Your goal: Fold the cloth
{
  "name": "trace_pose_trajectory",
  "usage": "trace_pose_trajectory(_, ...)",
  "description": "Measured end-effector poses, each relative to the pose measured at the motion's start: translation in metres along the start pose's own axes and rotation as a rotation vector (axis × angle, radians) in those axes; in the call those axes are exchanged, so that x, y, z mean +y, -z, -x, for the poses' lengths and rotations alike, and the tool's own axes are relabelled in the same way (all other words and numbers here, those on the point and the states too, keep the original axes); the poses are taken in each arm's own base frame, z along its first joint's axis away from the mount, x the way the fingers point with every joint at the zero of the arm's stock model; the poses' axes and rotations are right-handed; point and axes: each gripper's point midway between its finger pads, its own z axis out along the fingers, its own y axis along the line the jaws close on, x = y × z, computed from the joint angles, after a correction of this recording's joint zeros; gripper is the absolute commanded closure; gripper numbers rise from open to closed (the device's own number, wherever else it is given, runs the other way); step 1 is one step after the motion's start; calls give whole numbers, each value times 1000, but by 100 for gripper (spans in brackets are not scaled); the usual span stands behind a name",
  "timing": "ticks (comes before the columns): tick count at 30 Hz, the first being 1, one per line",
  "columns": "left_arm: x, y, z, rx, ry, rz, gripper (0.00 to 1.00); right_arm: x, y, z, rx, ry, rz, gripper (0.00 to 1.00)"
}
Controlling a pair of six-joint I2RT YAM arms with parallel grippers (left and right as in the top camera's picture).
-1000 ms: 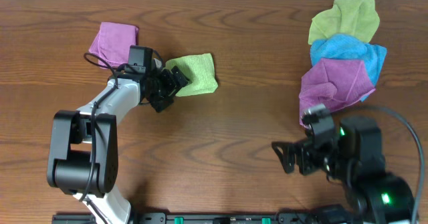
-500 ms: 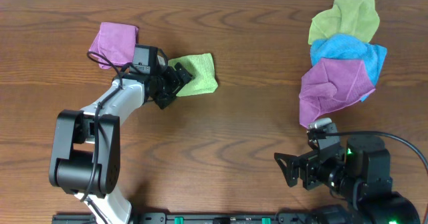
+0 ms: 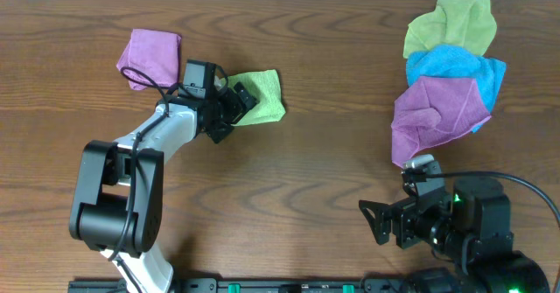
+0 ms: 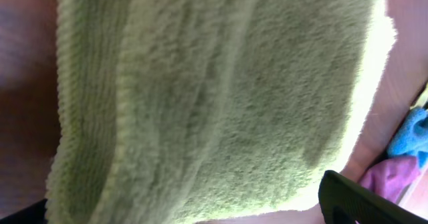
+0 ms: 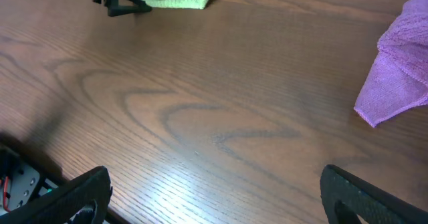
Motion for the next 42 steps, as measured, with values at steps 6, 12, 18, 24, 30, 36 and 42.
trace_pose_trajectory(6, -11, -16, 11, -32, 4, -43, 60, 0, 0, 0, 1, -1, 0, 1)
trace_pose_trajectory(12, -17, -36, 14, -22, -47, -115, 94, 0, 0, 0, 0, -1, 0, 1)
trace_pose_trajectory(18, -42, -22, 26, -72, -109, -195, 94, 0, 0, 0, 0, -1, 0, 1)
trace_pose_trajectory(24, -93, 69, 104, -336, -116, -194, 94, 0, 0, 0, 1, -1, 1, 1)
trace_pose_trajectory(30, -79, 152, 190, -619, -79, -105, 94, 0, 0, 0, 0, -1, 0, 1)
trace_pose_trajectory(36, -44, 191, 235, -805, -45, -22, 94, 0, 0, 0, 0, -1, 0, 1)
trace_pose_trajectory(42, -29, 173, 252, -830, -46, 18, 94, 0, 0, 0, 1, -1, 0, 1)
